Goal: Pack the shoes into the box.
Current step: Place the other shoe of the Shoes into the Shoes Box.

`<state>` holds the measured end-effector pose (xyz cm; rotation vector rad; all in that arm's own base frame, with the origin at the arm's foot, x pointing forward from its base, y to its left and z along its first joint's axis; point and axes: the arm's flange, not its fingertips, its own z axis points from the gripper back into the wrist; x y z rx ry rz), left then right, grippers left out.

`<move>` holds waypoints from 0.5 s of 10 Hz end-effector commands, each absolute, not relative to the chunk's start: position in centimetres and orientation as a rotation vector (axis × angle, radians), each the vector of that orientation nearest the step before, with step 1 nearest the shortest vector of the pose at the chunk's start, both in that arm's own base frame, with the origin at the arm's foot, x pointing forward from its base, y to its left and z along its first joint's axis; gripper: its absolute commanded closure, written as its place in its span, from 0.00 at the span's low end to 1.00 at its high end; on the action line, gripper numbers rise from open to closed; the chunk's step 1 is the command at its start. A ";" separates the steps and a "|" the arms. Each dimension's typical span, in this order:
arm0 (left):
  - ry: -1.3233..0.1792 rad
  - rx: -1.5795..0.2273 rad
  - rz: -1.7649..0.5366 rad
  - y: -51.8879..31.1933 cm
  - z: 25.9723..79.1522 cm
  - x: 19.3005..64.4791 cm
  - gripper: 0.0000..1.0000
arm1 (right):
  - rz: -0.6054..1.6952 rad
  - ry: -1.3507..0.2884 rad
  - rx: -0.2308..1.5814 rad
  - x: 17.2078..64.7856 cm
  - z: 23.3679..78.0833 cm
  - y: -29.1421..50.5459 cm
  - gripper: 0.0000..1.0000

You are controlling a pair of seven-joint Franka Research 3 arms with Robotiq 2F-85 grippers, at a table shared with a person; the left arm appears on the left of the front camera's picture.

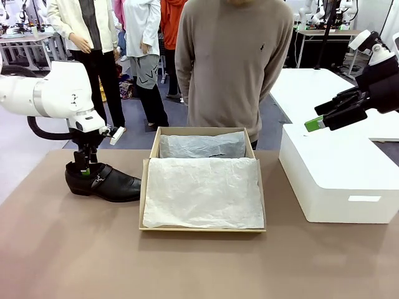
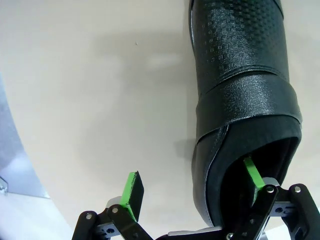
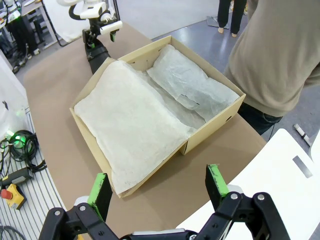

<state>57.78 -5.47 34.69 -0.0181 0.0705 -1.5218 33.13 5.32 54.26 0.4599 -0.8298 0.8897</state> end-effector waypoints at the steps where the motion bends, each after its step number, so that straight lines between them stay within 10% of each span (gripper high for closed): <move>1: 0.077 -0.004 -1.533 -5.4 34.3 58.1 0.00 | 0.905 -0.842 0.472 33.4 54.2 5.3 0.00; 5: 0.072 -0.035 -1.577 -5.4 33.3 58.1 0.00 | 0.905 -0.842 0.472 33.4 54.2 5.3 0.00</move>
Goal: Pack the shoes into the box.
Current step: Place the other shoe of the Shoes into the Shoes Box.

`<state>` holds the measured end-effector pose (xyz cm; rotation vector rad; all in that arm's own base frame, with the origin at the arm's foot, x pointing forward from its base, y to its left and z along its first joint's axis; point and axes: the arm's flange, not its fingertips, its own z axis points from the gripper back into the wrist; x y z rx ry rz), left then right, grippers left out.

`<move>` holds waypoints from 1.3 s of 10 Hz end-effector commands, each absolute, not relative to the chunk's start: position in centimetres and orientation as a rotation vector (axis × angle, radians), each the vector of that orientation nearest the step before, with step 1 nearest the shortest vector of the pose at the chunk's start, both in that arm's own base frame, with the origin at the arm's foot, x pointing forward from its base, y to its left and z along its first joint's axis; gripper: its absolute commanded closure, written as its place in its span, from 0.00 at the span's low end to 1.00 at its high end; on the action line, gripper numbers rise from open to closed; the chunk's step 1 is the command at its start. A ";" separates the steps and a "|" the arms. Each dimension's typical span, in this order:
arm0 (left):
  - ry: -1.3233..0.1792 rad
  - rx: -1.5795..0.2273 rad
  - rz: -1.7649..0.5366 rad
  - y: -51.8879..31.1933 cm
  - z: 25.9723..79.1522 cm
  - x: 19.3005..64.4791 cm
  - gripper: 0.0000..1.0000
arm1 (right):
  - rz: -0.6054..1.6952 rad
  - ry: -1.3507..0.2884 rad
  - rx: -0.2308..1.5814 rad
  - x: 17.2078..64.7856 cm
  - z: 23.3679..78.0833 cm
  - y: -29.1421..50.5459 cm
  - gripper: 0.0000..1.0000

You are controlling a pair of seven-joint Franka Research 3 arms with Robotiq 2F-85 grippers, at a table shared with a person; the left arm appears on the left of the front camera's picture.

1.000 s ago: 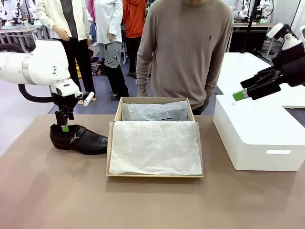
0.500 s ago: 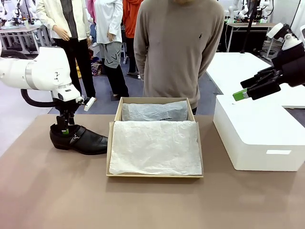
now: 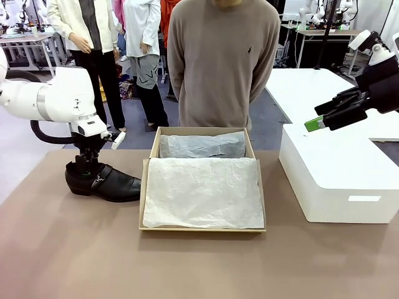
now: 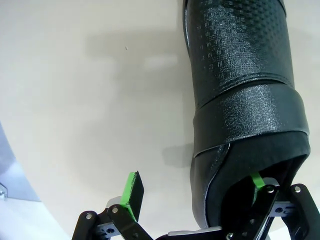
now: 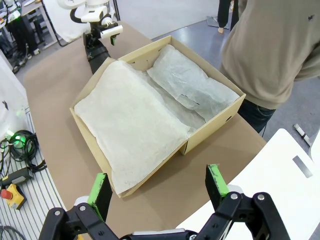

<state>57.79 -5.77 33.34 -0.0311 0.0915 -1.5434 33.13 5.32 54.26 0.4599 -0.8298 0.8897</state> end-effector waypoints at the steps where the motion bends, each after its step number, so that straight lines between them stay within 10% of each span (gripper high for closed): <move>1: 0.074 -0.041 -1.582 -5.4 33.2 58.2 0.20 | 0.905 -0.842 0.472 33.4 54.2 5.3 0.00; 5: 0.079 -0.038 -1.597 -5.3 33.3 58.1 0.98 | 0.905 -0.842 0.472 33.4 54.2 5.3 0.00; 13: 0.095 0.009 -1.611 -5.0 34.3 57.8 1.00 | 0.905 -0.842 0.472 33.4 54.2 5.3 0.00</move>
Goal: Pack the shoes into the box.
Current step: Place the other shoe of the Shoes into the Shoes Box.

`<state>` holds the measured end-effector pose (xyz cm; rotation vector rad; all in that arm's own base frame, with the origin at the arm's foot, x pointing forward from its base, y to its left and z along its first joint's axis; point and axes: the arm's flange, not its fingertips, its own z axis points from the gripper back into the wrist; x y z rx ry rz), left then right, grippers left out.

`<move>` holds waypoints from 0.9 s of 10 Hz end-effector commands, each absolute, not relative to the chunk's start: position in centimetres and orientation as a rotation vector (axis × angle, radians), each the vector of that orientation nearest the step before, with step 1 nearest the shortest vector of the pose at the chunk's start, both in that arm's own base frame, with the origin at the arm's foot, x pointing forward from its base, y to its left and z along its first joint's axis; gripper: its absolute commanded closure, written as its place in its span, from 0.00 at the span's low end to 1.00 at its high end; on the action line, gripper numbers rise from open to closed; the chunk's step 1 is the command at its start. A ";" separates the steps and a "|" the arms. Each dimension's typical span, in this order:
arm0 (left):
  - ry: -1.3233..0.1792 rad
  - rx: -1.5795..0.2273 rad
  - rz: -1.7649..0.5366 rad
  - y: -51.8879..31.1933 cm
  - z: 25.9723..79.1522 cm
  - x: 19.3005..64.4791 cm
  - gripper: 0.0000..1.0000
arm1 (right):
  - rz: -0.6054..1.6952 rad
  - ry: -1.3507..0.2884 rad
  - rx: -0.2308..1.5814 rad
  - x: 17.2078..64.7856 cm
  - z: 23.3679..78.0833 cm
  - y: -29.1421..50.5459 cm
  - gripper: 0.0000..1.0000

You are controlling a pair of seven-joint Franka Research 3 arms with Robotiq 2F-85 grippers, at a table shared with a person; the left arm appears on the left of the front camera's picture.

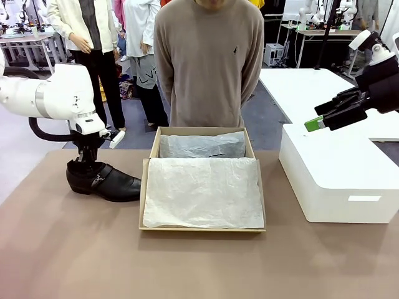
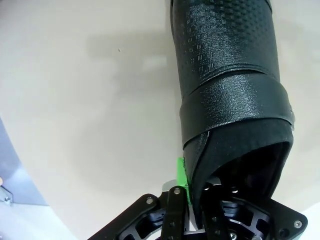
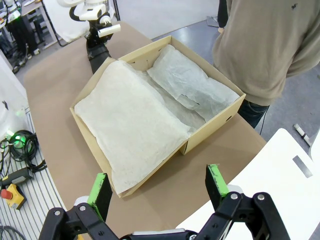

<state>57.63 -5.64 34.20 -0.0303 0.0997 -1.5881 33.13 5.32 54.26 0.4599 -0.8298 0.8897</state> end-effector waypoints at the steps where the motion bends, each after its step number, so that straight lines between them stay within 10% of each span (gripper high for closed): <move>1: 0.101 0.008 -1.607 -4.6 34.9 57.8 1.00 | 0.905 -0.842 0.472 33.4 54.2 5.3 0.00; 9: 0.095 0.042 -1.102 0.2 48.5 60.2 1.00 | 0.905 -0.842 0.472 33.4 54.2 5.3 0.00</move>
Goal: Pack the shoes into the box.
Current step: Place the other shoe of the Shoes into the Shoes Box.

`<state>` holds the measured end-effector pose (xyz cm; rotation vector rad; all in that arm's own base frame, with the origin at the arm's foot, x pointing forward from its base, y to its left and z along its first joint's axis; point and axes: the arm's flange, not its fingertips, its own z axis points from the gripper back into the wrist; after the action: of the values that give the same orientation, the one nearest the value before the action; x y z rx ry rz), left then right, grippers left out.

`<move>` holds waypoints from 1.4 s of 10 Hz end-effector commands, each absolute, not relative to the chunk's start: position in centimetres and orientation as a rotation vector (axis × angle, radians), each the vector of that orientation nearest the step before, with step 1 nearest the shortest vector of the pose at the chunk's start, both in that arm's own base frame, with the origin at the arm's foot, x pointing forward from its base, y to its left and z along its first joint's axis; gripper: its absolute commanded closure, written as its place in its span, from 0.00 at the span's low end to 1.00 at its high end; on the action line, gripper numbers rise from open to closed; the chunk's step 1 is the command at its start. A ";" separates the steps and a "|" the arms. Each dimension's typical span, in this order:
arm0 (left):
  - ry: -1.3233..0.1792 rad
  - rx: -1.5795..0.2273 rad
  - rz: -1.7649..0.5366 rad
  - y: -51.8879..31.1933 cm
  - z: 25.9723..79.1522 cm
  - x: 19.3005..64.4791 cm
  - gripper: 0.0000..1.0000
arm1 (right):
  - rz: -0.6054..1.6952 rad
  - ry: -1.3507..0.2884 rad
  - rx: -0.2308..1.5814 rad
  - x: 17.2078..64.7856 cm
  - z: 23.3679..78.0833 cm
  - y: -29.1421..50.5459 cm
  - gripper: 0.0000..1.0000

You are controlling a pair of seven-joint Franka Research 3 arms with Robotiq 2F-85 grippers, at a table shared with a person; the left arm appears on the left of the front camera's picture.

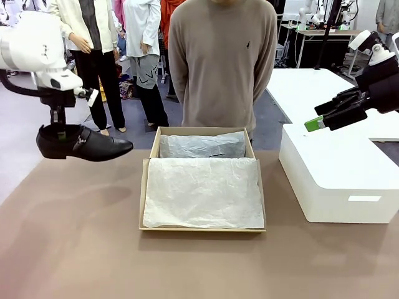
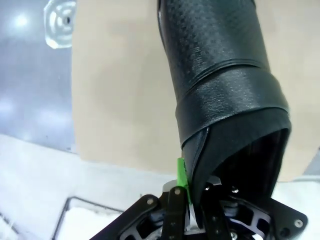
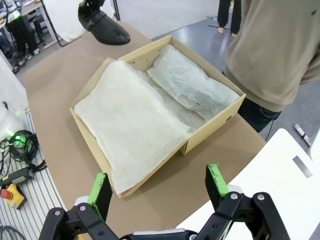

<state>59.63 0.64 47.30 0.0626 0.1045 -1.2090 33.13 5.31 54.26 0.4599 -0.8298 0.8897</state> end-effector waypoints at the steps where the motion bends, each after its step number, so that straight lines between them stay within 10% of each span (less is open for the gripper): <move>1: 0.082 0.033 -1.030 0.4 49.4 60.1 1.00 | 0.905 -0.842 0.472 33.4 54.2 5.3 0.00; 11: 0.082 -0.026 -0.963 0.2 49.8 59.5 1.00 | 0.905 -0.842 0.472 33.4 54.2 5.3 0.00; 14: 0.097 0.062 -0.624 -2.4 52.7 59.1 1.00 | 0.905 -0.842 0.472 33.4 54.2 5.3 0.00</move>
<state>59.28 -1.46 51.19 0.0165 0.0726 -0.7535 33.14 5.32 54.25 0.4597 -0.8294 0.8896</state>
